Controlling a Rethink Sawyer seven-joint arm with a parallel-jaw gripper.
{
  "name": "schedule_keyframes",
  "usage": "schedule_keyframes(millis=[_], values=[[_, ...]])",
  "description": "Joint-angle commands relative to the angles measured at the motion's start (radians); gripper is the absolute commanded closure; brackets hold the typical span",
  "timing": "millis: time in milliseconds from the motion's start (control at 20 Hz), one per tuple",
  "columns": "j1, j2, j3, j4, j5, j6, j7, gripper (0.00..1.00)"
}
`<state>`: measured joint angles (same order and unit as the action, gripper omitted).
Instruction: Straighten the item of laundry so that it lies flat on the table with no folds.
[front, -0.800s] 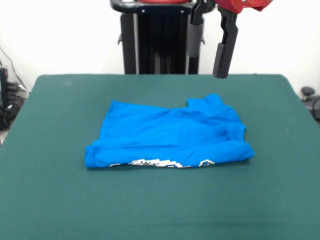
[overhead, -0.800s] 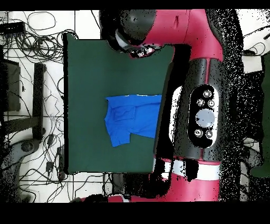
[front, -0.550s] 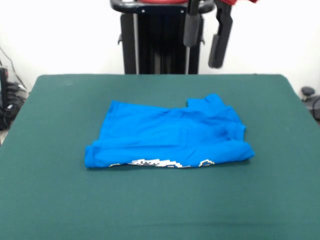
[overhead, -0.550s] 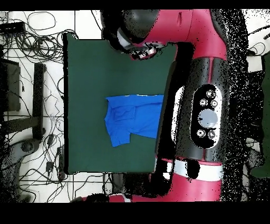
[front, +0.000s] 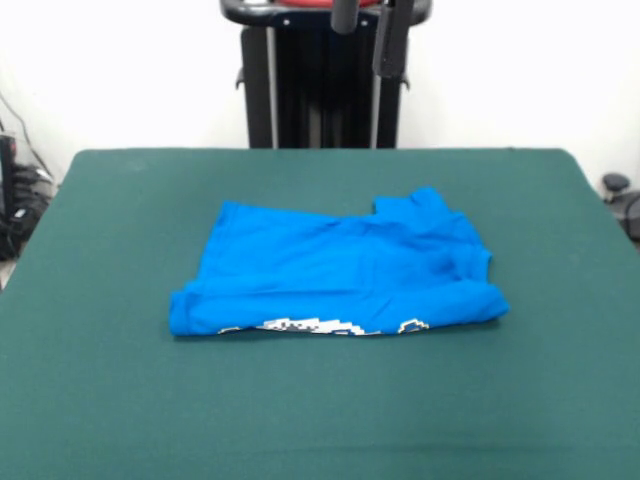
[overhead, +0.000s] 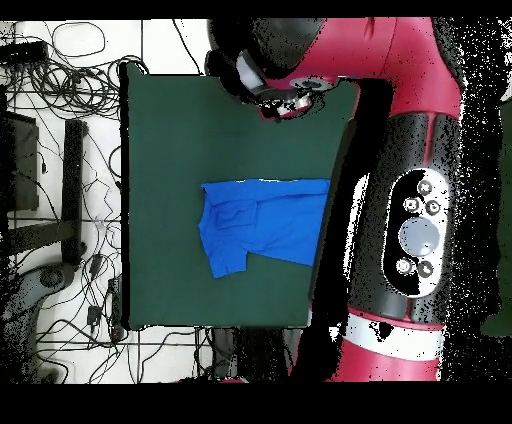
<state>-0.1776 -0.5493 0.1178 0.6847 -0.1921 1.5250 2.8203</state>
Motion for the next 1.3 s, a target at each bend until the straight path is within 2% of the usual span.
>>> schedule_keyframes(millis=[50, 1300], values=[[0.006, 0.017, 0.074, 0.114, -0.031, 0.025, -0.322, 0.00], [0.016, -0.004, 0.063, 0.284, -0.024, -0.173, -0.239, 0.00]])
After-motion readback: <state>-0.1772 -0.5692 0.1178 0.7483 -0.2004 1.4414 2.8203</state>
